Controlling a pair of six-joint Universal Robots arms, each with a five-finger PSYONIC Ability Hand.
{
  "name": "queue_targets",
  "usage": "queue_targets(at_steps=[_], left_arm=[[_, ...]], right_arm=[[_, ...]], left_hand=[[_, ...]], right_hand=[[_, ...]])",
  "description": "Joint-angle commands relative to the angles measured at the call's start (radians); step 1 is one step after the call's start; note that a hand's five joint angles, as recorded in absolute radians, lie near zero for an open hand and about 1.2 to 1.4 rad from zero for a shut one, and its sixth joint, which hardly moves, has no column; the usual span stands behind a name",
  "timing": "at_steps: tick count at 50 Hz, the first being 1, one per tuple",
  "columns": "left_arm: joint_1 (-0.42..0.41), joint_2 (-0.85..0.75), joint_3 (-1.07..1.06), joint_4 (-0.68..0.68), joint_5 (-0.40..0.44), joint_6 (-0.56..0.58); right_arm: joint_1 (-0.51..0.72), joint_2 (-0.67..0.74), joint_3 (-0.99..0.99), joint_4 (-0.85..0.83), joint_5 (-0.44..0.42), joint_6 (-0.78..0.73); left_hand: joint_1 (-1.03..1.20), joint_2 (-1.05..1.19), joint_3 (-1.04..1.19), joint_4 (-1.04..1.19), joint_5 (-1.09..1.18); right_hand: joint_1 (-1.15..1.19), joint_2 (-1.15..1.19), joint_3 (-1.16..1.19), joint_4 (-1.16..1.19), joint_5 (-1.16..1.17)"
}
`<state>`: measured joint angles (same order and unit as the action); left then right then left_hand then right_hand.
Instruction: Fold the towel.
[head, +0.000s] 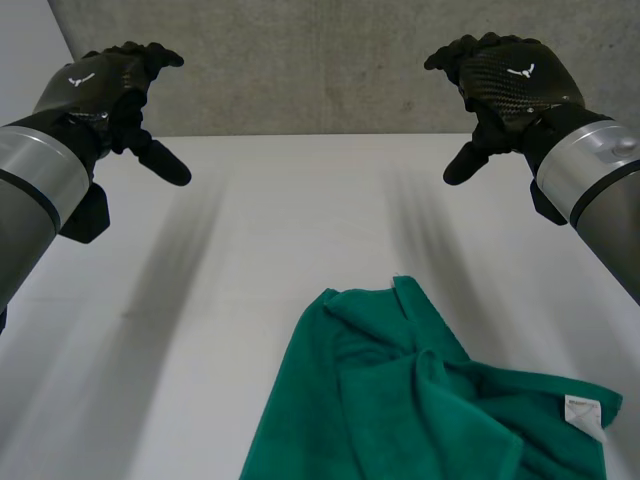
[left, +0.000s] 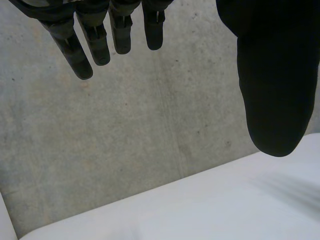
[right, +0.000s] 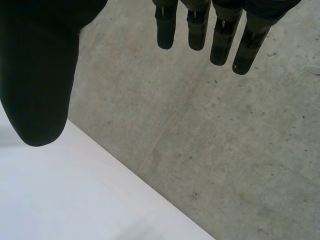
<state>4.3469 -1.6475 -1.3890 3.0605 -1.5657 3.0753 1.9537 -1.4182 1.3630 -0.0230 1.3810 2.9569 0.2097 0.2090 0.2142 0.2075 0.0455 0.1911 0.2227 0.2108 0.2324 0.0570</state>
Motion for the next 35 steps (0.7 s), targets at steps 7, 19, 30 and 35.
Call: queue_targets(at_steps=[7, 19, 30, 35], left_arm=[[-0.052, -0.090, 0.001, -0.013, -0.002, -0.001], [-0.151, -0.231, -0.024, -0.109, -0.017, -0.056], [-0.182, -0.235, -0.234, -0.105, -0.079, -0.239], [-0.213, -0.229, -0.294, -0.072, -0.086, -0.239]], right_arm=[[0.002, 0.064, -0.010, 0.112, 0.006, -0.237], [0.057, 0.232, -0.042, 0.290, -0.014, -0.415], [0.076, 0.412, -0.001, 0.252, -0.238, -0.670], [0.077, 0.485, -0.001, 0.245, -0.261, -0.648]], left_hand=[[-0.023, -0.022, -0.027, -0.020, -0.033], [-0.020, -0.019, -0.024, -0.017, -0.030], [-0.014, -0.013, -0.018, -0.012, -0.024], [-0.020, -0.019, -0.024, -0.017, -0.030]], right_hand=[[-0.017, -0.048, -0.036, -0.058, -0.057], [-0.017, -0.048, -0.036, -0.058, -0.057], [-0.017, -0.048, -0.036, -0.058, -0.057], [0.064, 0.033, 0.044, 0.023, 0.024]])
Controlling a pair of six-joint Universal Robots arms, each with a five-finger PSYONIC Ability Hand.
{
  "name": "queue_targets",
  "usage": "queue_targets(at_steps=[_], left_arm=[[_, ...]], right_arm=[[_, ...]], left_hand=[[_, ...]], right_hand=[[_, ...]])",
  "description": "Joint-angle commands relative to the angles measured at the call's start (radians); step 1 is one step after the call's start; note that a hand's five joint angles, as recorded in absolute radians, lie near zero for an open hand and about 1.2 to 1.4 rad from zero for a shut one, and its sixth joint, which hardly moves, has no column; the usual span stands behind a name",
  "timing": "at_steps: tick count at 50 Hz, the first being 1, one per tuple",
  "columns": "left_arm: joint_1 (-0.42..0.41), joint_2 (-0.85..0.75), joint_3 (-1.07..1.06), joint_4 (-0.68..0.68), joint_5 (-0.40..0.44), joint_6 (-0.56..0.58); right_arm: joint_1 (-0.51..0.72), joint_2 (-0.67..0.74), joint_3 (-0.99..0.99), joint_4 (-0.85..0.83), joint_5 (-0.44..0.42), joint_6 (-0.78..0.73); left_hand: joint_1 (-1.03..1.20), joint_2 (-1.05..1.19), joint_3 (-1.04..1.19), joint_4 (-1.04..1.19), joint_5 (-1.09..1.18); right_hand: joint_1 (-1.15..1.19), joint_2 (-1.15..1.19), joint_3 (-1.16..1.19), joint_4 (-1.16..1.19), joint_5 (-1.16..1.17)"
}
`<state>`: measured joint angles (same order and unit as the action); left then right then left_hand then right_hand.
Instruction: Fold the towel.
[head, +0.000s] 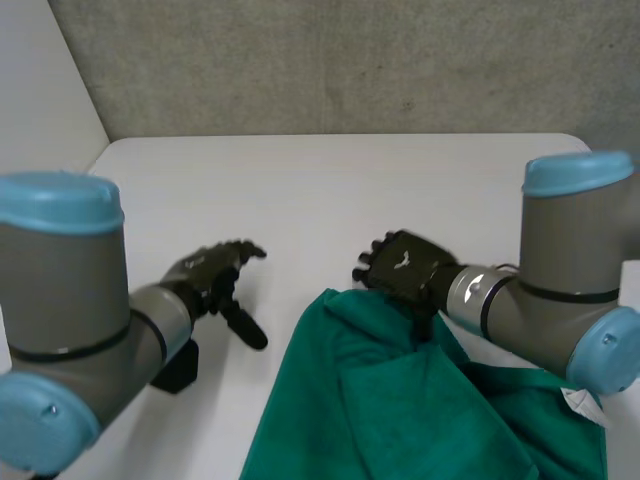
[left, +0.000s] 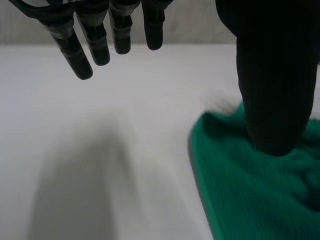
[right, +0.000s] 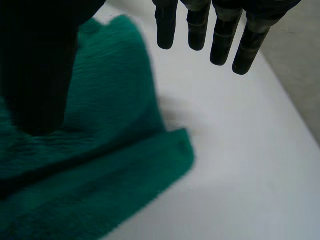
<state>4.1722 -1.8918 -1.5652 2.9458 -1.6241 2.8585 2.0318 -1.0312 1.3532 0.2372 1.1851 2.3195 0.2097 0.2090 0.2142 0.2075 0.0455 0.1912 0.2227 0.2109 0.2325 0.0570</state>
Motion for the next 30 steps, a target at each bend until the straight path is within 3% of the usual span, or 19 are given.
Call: queue_targets(at_steps=[1, 5, 8, 9, 13, 22, 30], left_arm=[[-0.040, 0.016, -0.124, 0.047, -0.028, -0.022], [-0.044, 0.019, -0.144, 0.059, -0.036, -0.022], [-0.047, 0.016, -0.151, 0.068, -0.046, -0.022], [-0.050, 0.014, -0.151, 0.070, -0.046, -0.022], [-0.050, 0.013, -0.150, 0.082, -0.048, -0.022], [-0.050, 0.013, -0.134, 0.131, -0.046, -0.022], [-0.061, -0.020, -0.102, 0.190, -0.042, -0.021]], right_arm=[[-0.002, 0.109, 0.009, -0.015, -0.067, -0.002], [-0.005, 0.132, 0.003, -0.022, -0.075, 0.073], [-0.007, 0.134, -0.011, -0.067, -0.075, 0.135], [-0.007, 0.134, -0.019, -0.087, -0.075, 0.149], [-0.019, 0.102, -0.029, -0.193, -0.059, 0.248], [-0.022, -0.237, -0.034, -0.279, -0.064, 0.538], [-0.012, -0.338, -0.019, -0.268, -0.073, 0.548]], left_hand=[[-0.020, -0.019, -0.024, -0.017, -0.030], [-0.020, -0.019, -0.024, -0.017, -0.030], [-0.023, -0.022, -0.027, -0.020, -0.033], [-0.023, -0.022, -0.027, -0.020, -0.033], [-0.026, -0.025, -0.030, -0.023, -0.036], [-0.031, -0.031, -0.036, -0.029, -0.042], [-0.035, -0.034, -0.040, -0.033, -0.046]], right_hand=[[0.070, 0.038, 0.050, 0.029, 0.030], [0.239, 0.208, 0.220, 0.198, 0.199], [1.112, 1.081, 1.092, 1.071, 1.072], [1.204, 1.173, 1.184, 1.163, 1.164], [1.205, 1.174, 1.185, 1.164, 1.165], [1.205, 1.174, 1.185, 1.164, 1.165], [1.205, 1.174, 1.185, 1.164, 1.165]])
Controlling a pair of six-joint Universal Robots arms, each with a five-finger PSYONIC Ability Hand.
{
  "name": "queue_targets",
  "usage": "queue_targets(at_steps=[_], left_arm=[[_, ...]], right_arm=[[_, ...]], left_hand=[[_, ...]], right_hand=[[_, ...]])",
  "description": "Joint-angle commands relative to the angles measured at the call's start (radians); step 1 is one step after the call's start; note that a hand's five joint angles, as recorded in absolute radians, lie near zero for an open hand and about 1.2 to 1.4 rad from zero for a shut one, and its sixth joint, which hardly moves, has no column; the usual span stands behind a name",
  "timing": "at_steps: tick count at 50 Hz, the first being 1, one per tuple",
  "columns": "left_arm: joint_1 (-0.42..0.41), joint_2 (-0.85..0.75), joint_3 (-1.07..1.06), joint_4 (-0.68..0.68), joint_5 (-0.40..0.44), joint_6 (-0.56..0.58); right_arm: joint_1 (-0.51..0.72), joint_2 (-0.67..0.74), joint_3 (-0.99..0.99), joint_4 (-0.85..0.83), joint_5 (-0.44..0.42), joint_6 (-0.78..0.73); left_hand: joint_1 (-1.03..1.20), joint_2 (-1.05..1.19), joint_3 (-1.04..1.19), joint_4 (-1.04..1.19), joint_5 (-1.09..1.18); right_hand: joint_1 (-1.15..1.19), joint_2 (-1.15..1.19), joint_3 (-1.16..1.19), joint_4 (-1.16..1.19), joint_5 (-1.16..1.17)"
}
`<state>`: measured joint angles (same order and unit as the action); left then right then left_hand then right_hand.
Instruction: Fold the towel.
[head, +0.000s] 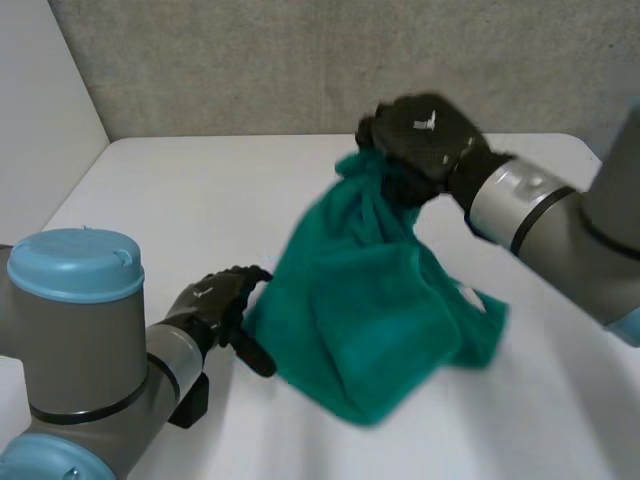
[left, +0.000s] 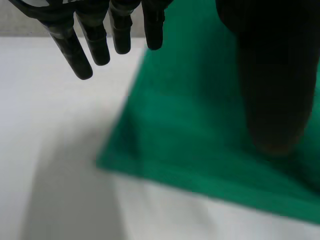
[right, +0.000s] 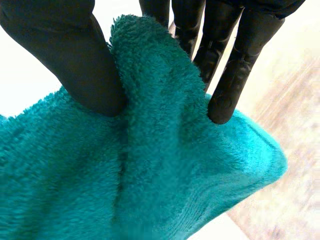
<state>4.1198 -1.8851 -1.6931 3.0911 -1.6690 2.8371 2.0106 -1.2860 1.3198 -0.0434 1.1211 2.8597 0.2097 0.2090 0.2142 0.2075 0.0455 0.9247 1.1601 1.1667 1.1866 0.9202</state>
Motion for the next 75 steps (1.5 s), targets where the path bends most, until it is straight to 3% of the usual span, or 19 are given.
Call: queue_targets(at_steps=[1, 11, 16, 28, 35, 46, 48, 51, 53, 54, 55, 57, 58, 61, 64, 65, 68, 72, 75], left_arm=[[-0.009, -0.051, 0.036, 0.058, 0.006, -0.001], [0.013, -0.203, 0.162, 0.078, 0.044, -0.010], [0.071, -0.160, 0.142, 0.070, 0.046, -0.011], [0.106, 0.006, 0.012, 0.081, 0.051, -0.010], [0.134, -0.072, 0.104, 0.130, 0.070, 0.001], [0.137, -0.392, 0.412, 0.138, 0.335, 0.005], [0.137, -0.408, 0.424, 0.136, 0.348, 0.005], [0.137, -0.450, 0.455, 0.141, 0.357, 0.016], [0.137, -0.462, 0.469, 0.149, 0.347, 0.033], [0.137, -0.462, 0.469, 0.149, 0.347, 0.033], [0.137, -0.463, 0.481, 0.165, 0.324, 0.048], [0.140, -0.459, 0.507, 0.224, 0.240, 0.073], [0.143, -0.447, 0.521, 0.277, 0.180, 0.093], [0.161, -0.396, 0.542, 0.393, 0.123, 0.140], [0.166, -0.343, 0.565, 0.469, 0.132, 0.178], [0.166, -0.326, 0.576, 0.491, 0.136, 0.192], [0.166, -0.252, 0.622, 0.569, 0.162, 0.223], [0.166, -0.181, 0.633, 0.595, 0.166, 0.229], [0.166, -0.145, 0.606, 0.595, 0.166, 0.229]], right_arm=[[0.011, -0.091, 0.022, 0.017, -0.009, 0.001], [0.004, -0.133, 0.120, 0.025, -0.029, -0.120], [-0.006, -0.138, 0.165, 0.025, -0.026, -0.160], [-0.004, -0.139, 0.274, 0.008, -0.030, -0.178], [-0.003, -0.203, 0.305, 0.010, -0.078, -0.180], [-0.007, -0.326, 0.352, 0.011, -0.155, -0.169], [-0.018, -0.332, 0.358, 0.013, -0.165, -0.166], [-0.027, -0.332, 0.360, 0.013, -0.167, -0.168], [-0.041, -0.316, 0.354, 0.010, -0.162, -0.177], [-0.042, -0.303, 0.349, 0.007, -0.161, -0.178], [-0.044, -0.287, 0.343, 0.002, -0.158, -0.178], [-0.046, -0.265, 0.337, -0.004, -0.155, -0.180], [-0.049, -0.216, 0.313, -0.025, -0.146, -0.180], [-0.052, -0.087, 0.198, -0.081, -0.080, -0.181], [-0.049, 0.002, 0.062, -0.116, 0.032, -0.186], [-0.049, 0.002, 0.061, -0.116, 0.032, -0.186], [-0.039, 0.075, -0.127, -0.192, 0.185, -0.189], [-0.041, 0.086, -0.183, -0.358, 0.247, -0.162], [-0.036, 0.089, -0.140, -0.476, 0.226, -0.143]], left_hand=[[-0.035, -0.034, -0.040, -0.033, -0.046], [-0.032, -0.031, -0.036, -0.029, -0.042], [-0.008, -0.007, -0.013, -0.006, -0.018], [0.021, 0.022, 0.017, 0.024, 0.011], [-0.031, -0.031, -0.036, -0.029, -0.042], [0.015, 0.016, 0.011, 0.017, 0.005], [0.042, 0.043, 0.037, 0.044, 0.032], [0.206, 0.206, 0.201, 0.208, 0.195], [0.779, 0.780, 0.775, 0.782, 0.769], [0.782, 0.782, 0.777, 0.784, 0.771], [1.182, 1.183, 1.178, 1.185, 1.172], [1.187, 1.187, 1.182, 1.189, 1.176], [1.187, 1.187, 1.182, 1.189, 1.176], [1.187, 1.187, 1.182, 1.189, 1.176], [1.187, 1.187, 1.182, 1.189, 1.176], [1.187, 1.187, 1.182, 1.189, 1.176], [1.187, 1.187, 1.182, 1.189, 1.176], [1.187, 1.187, 1.182, 1.189, 1.176], [1.187, 1.187, 1.182, 1.189, 1.176]], right_hand=[[0.472, 0.236, 0.230, 0.210, 0.302], [0.472, 0.236, 0.230, 0.210, 0.302], [0.472, 0.236, 0.230, 0.210, 0.302], [0.472, 0.236, 0.230, 0.210, 0.302], [0.472, 0.236, 0.230, 0.210, 0.302], [0.472, 0.236, 0.230, 0.210, 0.302], [0.472, 0.236, 0.230, 0.210, 0.302], [0.472, 0.236, 0.230, 0.210, 0.302], [0.472, 0.236, 0.230, 0.210, 0.302], [0.472, 0.236, 0.230, 0.210, 0.302], [0.472, 0.236, 0.230, 0.210, 0.302], [0.472, 0.236, 0.230, 0.210, 0.302], [0.472, 0.236, 0.230, 0.210, 0.302], [0.472, 0.236, 0.230, 0.210, 0.302], [0.472, 0.236, 0.230, 0.210, 0.302], [0.472, 0.236, 0.230, 0.210, 0.302], [0.472, 0.236, 0.230, 0.210, 0.302], [0.472, 0.236, 0.230, 0.210, 0.302], [0.472, 0.236, 0.230, 0.210, 0.302]])
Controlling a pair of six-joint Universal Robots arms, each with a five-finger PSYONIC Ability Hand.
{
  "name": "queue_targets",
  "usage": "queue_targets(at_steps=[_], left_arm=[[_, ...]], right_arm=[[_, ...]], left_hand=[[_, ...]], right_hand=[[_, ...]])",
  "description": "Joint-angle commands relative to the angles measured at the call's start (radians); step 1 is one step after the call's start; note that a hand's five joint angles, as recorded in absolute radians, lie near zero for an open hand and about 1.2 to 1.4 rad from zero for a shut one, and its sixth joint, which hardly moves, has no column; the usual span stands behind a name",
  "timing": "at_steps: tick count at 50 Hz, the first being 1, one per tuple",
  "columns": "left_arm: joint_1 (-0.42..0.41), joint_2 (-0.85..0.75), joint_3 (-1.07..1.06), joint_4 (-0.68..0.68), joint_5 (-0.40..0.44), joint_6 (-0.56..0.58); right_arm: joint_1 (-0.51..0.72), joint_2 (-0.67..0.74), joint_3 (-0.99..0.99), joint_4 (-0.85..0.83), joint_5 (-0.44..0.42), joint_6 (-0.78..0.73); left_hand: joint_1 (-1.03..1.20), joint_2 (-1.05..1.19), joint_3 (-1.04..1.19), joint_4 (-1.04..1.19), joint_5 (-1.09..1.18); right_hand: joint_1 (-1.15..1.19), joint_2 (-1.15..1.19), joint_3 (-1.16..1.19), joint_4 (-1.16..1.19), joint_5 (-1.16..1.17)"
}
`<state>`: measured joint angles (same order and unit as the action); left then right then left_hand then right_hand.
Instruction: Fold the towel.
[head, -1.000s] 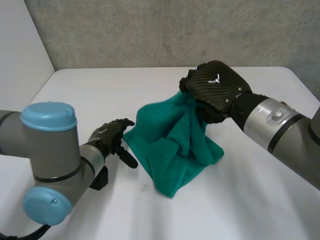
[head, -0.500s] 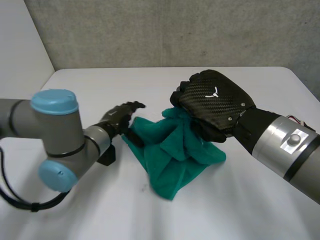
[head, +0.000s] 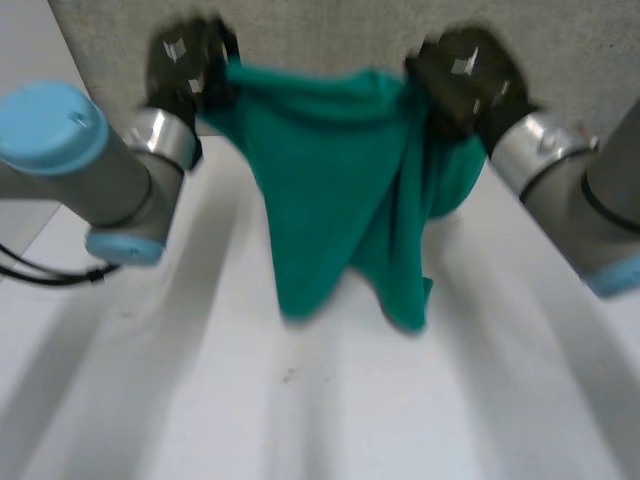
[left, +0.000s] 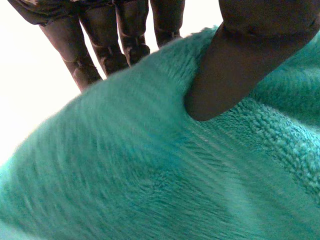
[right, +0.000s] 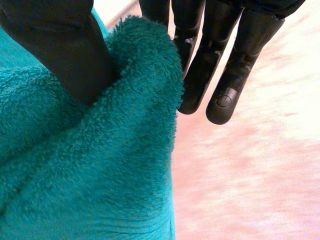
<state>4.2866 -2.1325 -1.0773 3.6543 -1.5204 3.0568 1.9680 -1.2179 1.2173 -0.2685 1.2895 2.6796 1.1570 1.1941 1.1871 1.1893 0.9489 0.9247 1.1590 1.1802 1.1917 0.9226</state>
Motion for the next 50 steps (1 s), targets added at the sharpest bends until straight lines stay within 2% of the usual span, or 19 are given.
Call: queue_targets(at_steps=[1, 6, 7, 12, 18, 21, 23, 27, 31, 37, 41, 46, 48, 50], left_arm=[[-0.001, 0.109, -0.027, 0.030, 0.016, 0.010], [-0.001, 0.132, -0.159, 0.032, 0.019, 0.011], [-0.001, 0.132, -0.180, 0.030, 0.019, 0.011], [-0.005, 0.124, -0.321, 0.010, 0.019, 0.025], [-0.016, 0.117, -0.444, -0.010, 0.020, 0.108], [-0.019, 0.120, -0.496, -0.011, 0.022, 0.168], [-0.022, 0.124, -0.513, -0.011, 0.022, 0.188], [-0.030, 0.135, -0.541, -0.011, 0.020, 0.211], [-0.031, 0.144, -0.572, -0.017, 0.019, 0.211], [-0.030, 0.198, -0.639, -0.033, 0.020, 0.212], [-0.030, 0.216, -0.676, -0.037, 0.019, 0.212], [-0.028, 0.243, -0.705, -0.042, 0.020, 0.212], [-0.028, 0.249, -0.725, -0.046, 0.019, 0.214], [-0.028, 0.255, -0.730, -0.049, 0.019, 0.214]], right_arm=[[0.008, 0.021, -0.022, -0.273, 0.053, 0.042], [0.003, 0.026, 0.102, -0.270, -0.054, 0.045], [-0.003, 0.026, 0.151, -0.244, -0.112, 0.042], [-0.009, 0.024, 0.296, -0.085, -0.225, 0.013], [-0.017, 0.029, 0.406, 0.153, -0.225, -0.076], [-0.055, 0.024, 0.426, 0.256, -0.214, -0.138], [-0.075, 0.020, 0.423, 0.293, -0.207, -0.141], [-0.084, -0.012, 0.409, 0.272, -0.177, -0.109], [-0.086, -0.064, 0.371, 0.267, -0.154, -0.046], [-0.093, -0.058, 0.256, 0.302, -0.151, -0.004], [-0.104, 0.058, 0.131, 0.393, -0.154, -0.026], [-0.098, 0.234, -0.082, 0.562, -0.142, -0.154], [-0.097, 0.253, -0.108, 0.594, -0.137, -0.175], [-0.094, 0.338, -0.198, 0.709, -0.087, -0.217]], left_hand=[[0.239, 0.202, 0.209, 0.207, 0.273], [0.239, 0.202, 0.209, 0.207, 0.273], [0.239, 0.202, 0.209, 0.207, 0.273], [0.239, 0.202, 0.209, 0.207, 0.273], [0.239, 0.202, 0.209, 0.207, 0.273], [0.239, 0.202, 0.209, 0.207, 0.273], [0.239, 0.202, 0.209, 0.207, 0.273], [0.239, 0.202, 0.209, 0.207, 0.273], [0.239, 0.202, 0.209, 0.207, 0.273], [0.239, 0.202, 0.209, 0.207, 0.273], [0.239, 0.202, 0.209, 0.207, 0.273], [0.239, 0.202, 0.209, 0.207, 0.273], [0.239, 0.202, 0.209, 0.207, 0.273], [0.239, 0.202, 0.209, 0.207, 0.273]], right_hand=[[0.472, 0.237, 0.216, 0.205, 0.299], [0.472, 0.237, 0.216, 0.205, 0.299], [0.472, 0.237, 0.216, 0.205, 0.299], [0.472, 0.237, 0.216, 0.205, 0.299], [0.472, 0.237, 0.216, 0.205, 0.299], [-0.125, -0.359, -0.380, -0.392, -0.297], [-0.375, -0.609, -0.630, -0.642, -0.547], [-0.519, -0.754, -0.775, -0.786, -0.692], [-0.566, -0.801, -0.822, -0.834, -0.739], [-0.558, -0.792, -0.813, -0.825, -0.730], [-0.546, -0.780, -0.802, -0.813, -0.719], [-0.502, -0.737, -0.758, -0.769, -0.675], [-0.496, -0.731, -0.752, -0.763, -0.669], [-0.487, -0.722, -0.743, -0.755, -0.660]])
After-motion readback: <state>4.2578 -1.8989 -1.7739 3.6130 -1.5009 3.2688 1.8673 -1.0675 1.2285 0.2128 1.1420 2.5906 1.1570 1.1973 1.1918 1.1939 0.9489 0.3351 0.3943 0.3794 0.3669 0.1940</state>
